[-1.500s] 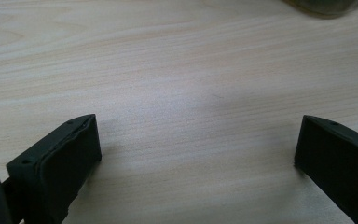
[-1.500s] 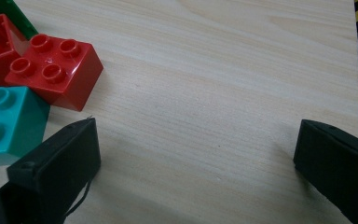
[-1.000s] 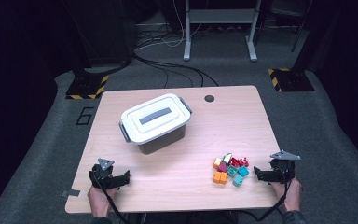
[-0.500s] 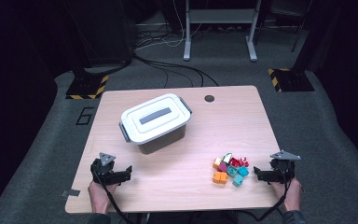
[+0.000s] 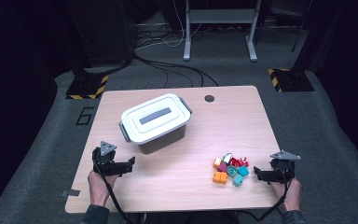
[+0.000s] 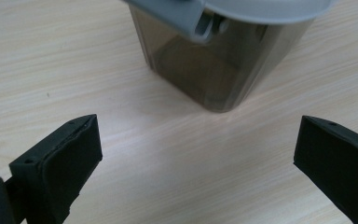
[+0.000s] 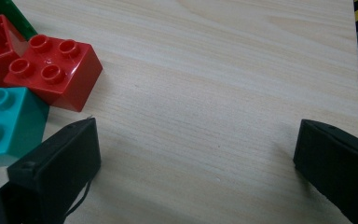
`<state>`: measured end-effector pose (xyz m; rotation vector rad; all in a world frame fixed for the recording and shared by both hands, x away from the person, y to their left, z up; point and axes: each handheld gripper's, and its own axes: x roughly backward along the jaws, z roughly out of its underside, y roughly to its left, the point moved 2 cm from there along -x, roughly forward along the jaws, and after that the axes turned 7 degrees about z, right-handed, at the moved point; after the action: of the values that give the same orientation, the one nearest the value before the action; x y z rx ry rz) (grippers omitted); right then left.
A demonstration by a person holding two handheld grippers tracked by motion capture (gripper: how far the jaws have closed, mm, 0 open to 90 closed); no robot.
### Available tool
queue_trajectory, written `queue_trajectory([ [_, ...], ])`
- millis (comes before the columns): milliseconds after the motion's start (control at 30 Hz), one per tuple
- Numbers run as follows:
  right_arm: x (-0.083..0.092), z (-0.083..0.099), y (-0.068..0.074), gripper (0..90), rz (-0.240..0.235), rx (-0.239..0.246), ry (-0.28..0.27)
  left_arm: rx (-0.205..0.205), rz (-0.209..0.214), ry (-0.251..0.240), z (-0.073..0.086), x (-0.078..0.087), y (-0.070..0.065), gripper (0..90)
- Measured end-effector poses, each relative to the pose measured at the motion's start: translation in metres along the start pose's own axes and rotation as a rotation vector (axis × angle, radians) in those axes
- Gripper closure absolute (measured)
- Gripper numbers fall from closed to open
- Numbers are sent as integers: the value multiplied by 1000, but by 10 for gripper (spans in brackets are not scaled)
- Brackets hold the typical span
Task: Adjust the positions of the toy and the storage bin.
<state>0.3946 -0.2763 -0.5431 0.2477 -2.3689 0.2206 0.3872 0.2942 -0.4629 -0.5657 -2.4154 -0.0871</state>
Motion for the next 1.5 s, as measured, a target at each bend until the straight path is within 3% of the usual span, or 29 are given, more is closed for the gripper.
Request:
queue_trajectory([
  [467,0,0,0,0,2,0,0,-67,31,-42,-46,6,-11,12],
  [700,0,0,0,0,0,1,0,-101,55,-32,-72,-7,-16,15],
  [1000,0,0,0,0,1,1,0,-131,95,-7,-89,-24,-16,1],
  [1500,0,0,0,0,1,-1,-2,-164,109,34,-114,-49,-21,1],
])
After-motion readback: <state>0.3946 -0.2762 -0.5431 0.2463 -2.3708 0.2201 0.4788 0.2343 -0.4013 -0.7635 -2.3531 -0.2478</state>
